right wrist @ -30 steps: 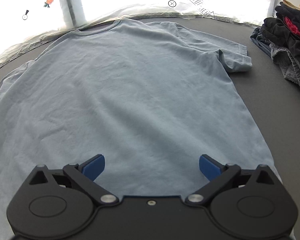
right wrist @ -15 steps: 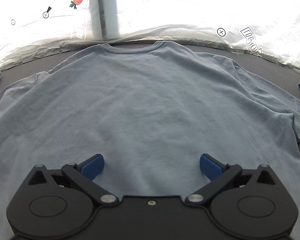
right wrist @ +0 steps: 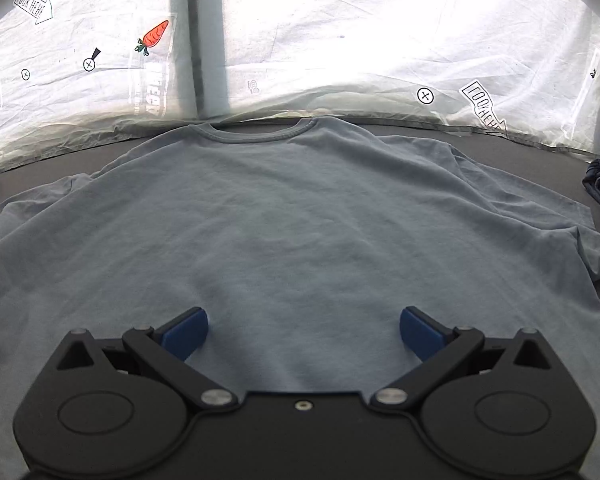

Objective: Fold clothes
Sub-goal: 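Fold the sleeve nearest the left tool over the shirt body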

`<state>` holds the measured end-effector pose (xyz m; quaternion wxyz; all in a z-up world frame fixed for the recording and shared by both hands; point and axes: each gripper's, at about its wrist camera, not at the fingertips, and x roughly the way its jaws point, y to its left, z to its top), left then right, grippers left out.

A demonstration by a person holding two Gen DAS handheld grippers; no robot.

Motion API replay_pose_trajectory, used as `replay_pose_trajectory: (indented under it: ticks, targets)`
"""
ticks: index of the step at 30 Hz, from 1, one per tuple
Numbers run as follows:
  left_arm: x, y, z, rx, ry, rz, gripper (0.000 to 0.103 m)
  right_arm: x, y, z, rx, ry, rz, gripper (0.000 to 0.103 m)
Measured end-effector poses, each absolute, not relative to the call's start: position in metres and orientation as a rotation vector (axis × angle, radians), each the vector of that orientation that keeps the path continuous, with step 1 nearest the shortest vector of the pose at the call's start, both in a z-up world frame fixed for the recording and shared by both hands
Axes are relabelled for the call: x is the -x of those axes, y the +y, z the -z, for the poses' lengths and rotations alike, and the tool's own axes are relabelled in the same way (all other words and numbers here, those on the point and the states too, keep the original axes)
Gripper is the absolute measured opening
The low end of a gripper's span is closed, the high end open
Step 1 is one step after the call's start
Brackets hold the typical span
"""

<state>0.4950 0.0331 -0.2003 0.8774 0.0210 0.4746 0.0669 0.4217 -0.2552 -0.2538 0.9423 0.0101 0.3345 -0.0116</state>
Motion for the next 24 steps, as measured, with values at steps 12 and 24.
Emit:
replay_pose_trajectory:
  ticks: [12,24]
  targets:
    - [-0.509,-0.023,0.192,-0.19,0.874,-0.008,0.082,-0.421,-0.255,0.255,-0.023,0.678,0.025,0.103]
    - [-0.513,0.02,0.204,-0.108,0.917,-0.105,0.087,-0.421,-0.258,0.254,-0.019,0.678,0.012,0.103]
